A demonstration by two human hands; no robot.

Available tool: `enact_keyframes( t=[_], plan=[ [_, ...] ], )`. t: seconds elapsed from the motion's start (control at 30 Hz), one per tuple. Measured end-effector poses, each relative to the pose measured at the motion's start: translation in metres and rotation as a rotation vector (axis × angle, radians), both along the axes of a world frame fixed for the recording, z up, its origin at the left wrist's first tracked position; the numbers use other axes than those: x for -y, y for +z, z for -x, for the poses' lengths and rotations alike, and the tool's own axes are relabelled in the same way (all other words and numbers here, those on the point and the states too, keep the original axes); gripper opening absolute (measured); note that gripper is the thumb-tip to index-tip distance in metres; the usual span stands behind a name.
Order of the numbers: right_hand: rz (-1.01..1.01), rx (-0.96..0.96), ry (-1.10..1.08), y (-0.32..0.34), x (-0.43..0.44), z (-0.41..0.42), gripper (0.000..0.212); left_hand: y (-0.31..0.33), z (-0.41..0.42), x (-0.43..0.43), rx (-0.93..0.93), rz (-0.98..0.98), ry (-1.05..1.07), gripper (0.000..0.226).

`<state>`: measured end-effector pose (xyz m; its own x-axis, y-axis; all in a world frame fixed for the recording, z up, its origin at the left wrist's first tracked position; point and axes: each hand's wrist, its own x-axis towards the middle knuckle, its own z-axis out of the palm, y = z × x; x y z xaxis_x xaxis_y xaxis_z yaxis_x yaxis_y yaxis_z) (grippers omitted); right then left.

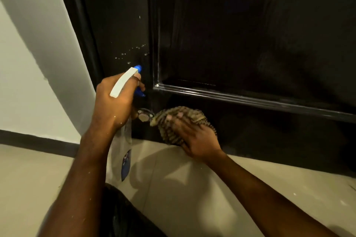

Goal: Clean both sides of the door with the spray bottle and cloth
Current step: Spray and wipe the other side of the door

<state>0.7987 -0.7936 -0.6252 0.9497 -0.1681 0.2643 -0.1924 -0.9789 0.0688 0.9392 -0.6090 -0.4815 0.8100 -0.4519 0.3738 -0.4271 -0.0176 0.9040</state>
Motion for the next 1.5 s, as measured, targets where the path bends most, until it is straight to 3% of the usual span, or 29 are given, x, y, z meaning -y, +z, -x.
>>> enact_keyframes(
  t=[0.1, 0.17, 0.3, 0.43, 0.5, 0.8, 0.97, 1.17, 1.33, 1.5],
  plan=[
    [0.042, -0.238, 0.048, -0.040, 0.007, 0.010, 0.063, -0.001, -0.006, -0.005, 0.014, -0.005, 0.029, 0.027],
    [0.054, -0.271, 0.064, -0.046, 0.010, 0.012, 0.064, -0.001, -0.010, -0.009, 0.029, 0.003, 0.053, 0.029],
    [0.084, -0.058, 0.027, -0.013, 0.009, 0.005, 0.068, 0.000, -0.020, -0.017, 0.013, 0.029, 0.086, 0.032],
    [0.160, 0.288, -0.026, 0.036, -0.009, -0.022, 0.064, 0.001, -0.021, -0.016, 0.028, 0.039, 0.113, 0.027],
    [0.133, 0.351, -0.058, 0.043, -0.019, -0.037, 0.062, 0.002, -0.020, -0.015, 0.037, 0.033, 0.113, 0.027],
    [0.138, -0.005, 0.108, -0.021, 0.005, -0.015, 0.076, -0.006, -0.024, -0.014, 0.001, 0.021, 0.080, 0.027],
    [0.138, 0.064, 0.019, 0.018, 0.018, 0.006, 0.072, -0.002, -0.024, -0.015, -0.001, 0.019, 0.057, 0.032],
    [0.302, 0.071, 0.158, 0.069, 0.012, -0.020, 0.067, 0.016, -0.023, -0.028, 0.004, 0.091, 0.086, 0.033],
    [0.341, 0.093, 0.136, 0.117, -0.013, -0.053, 0.072, 0.037, -0.031, -0.046, 0.047, 0.109, 0.087, 0.039],
    [0.383, 0.030, 0.121, 0.101, -0.003, -0.042, 0.078, 0.046, -0.029, -0.063, 0.083, 0.180, 0.087, 0.051]
  ],
)
